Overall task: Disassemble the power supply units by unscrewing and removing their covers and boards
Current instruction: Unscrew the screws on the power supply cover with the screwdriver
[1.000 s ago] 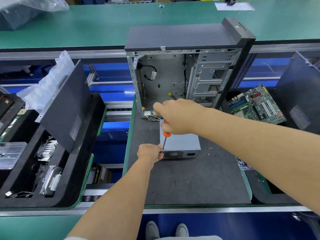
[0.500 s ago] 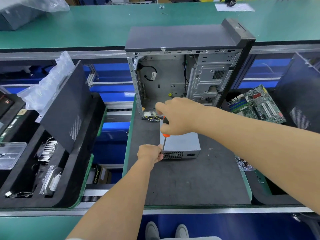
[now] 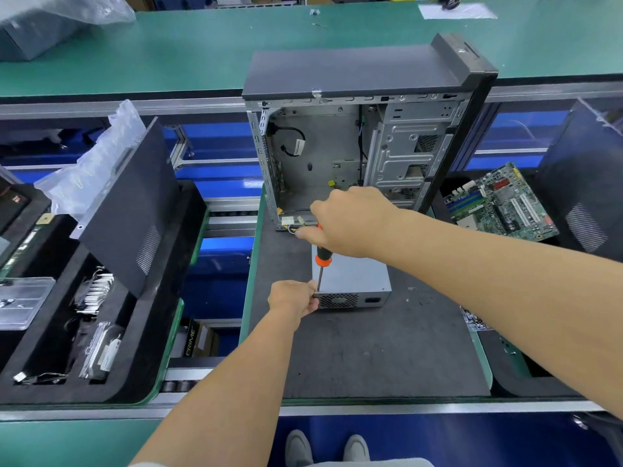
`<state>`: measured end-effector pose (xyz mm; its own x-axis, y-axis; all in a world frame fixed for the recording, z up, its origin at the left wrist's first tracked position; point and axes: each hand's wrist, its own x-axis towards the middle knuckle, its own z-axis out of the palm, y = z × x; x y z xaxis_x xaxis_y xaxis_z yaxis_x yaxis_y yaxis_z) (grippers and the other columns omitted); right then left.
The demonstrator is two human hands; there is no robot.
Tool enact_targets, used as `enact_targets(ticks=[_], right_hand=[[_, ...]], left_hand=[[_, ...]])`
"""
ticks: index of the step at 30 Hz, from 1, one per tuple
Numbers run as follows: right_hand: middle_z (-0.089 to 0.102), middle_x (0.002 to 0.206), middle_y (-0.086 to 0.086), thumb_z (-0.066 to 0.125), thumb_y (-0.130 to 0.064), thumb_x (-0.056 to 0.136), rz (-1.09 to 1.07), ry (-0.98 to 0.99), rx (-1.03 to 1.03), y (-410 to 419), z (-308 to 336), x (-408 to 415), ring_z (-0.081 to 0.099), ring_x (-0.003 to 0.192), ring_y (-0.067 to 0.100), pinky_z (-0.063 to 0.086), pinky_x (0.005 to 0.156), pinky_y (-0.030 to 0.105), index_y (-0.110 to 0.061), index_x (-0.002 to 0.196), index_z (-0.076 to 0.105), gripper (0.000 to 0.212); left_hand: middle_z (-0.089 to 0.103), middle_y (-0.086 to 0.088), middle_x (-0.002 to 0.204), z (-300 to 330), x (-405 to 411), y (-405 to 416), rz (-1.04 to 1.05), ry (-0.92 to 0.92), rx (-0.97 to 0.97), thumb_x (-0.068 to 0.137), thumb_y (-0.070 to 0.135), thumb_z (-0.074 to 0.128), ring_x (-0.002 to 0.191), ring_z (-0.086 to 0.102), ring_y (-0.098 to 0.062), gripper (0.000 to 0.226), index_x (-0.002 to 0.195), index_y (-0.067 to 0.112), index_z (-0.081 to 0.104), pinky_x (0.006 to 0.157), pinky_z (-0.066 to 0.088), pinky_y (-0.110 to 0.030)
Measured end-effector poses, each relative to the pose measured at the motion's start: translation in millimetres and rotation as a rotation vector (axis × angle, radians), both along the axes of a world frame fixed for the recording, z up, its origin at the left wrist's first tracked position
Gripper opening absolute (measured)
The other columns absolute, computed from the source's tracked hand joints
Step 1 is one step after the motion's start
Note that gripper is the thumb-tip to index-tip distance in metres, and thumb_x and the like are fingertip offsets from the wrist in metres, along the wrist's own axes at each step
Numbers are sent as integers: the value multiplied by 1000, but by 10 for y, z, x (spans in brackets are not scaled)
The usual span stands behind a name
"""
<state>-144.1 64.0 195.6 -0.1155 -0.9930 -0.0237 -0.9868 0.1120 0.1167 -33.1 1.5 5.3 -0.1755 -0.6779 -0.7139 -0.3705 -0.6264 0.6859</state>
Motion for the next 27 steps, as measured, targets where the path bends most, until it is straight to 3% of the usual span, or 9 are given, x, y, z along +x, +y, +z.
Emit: enact_targets(ticks=[2, 5, 9, 13, 15, 18, 21, 24, 27], right_hand=[[44, 73, 3, 49, -50, 91, 61, -71, 32, 15, -6, -18, 49, 74, 30, 40, 60, 35, -14, 97, 45, 37], [51, 86, 2, 57, -50, 84, 85, -159, 87, 25, 1, -10, 45, 85, 28, 41, 75, 40, -17, 105, 45, 41], [35, 68, -2, 33, -74, 90, -19, -72, 55, 22, 10, -9, 39, 64, 24, 25, 52, 32, -16, 93, 41, 59], [48, 74, 3, 47, -47, 89, 88, -41, 7, 42, -12, -39, 47, 75, 29, 32, 63, 34, -15, 100, 44, 34], [54, 86, 4, 50, -50, 88, 86, -73, 33, 40, 4, -36, 41, 82, 27, 31, 72, 36, -16, 105, 45, 39], [44, 70, 4, 28, -70, 94, 13, 51, 32, 35, 34, -8, 37, 62, 22, 27, 70, 37, -14, 96, 39, 58], [41, 66, 5, 26, -58, 101, 6, 186, 14, 38, 53, -3, 30, 53, 19, 25, 65, 36, -13, 91, 35, 47], [48, 80, 6, 43, -44, 91, 80, 106, 6, 46, 21, -7, 39, 76, 26, 27, 72, 37, -14, 98, 37, 32], [50, 96, 5, 46, -54, 91, 62, -52, 43, 35, 8, 5, 38, 94, 28, 27, 79, 39, -16, 110, 43, 43]], left_hand=[[72, -21, 106, -7, -6, 2, -6, 6, -1, 89, 0, 70, 69, 62, -25, 7, 82, 0, 68, 72, 61, -35], [73, -19, 107, 4, -6, 5, -16, 3, -5, 89, -1, 67, 70, 62, -25, 7, 82, -1, 66, 75, 62, -37], [72, -22, 105, 7, -6, 3, -22, -11, -6, 90, 1, 68, 71, 65, -25, 4, 87, -1, 68, 70, 60, -33], [72, -21, 104, 9, -9, 0, -23, -7, 0, 90, 0, 68, 69, 63, -24, 7, 94, -5, 70, 74, 62, -35], [73, -20, 103, 7, -10, 1, -21, -5, 3, 90, 0, 68, 69, 63, -24, 8, 95, -5, 69, 77, 62, -36], [71, -18, 94, 21, -12, 4, -15, -13, -2, 89, 4, 72, 66, 64, -23, 7, 89, -3, 69, 76, 62, -37], [68, -17, 88, 35, -13, 7, -3, -11, -4, 88, 4, 73, 64, 63, -23, 9, 83, -1, 68, 76, 62, -37], [70, -19, 93, 38, -8, 14, -4, -3, 3, 89, 1, 71, 67, 63, -25, 6, 85, -2, 68, 78, 62, -38], [71, -19, 97, 37, -4, 15, -9, -2, 4, 90, 0, 68, 69, 63, -26, 3, 87, -3, 69, 78, 62, -38]])
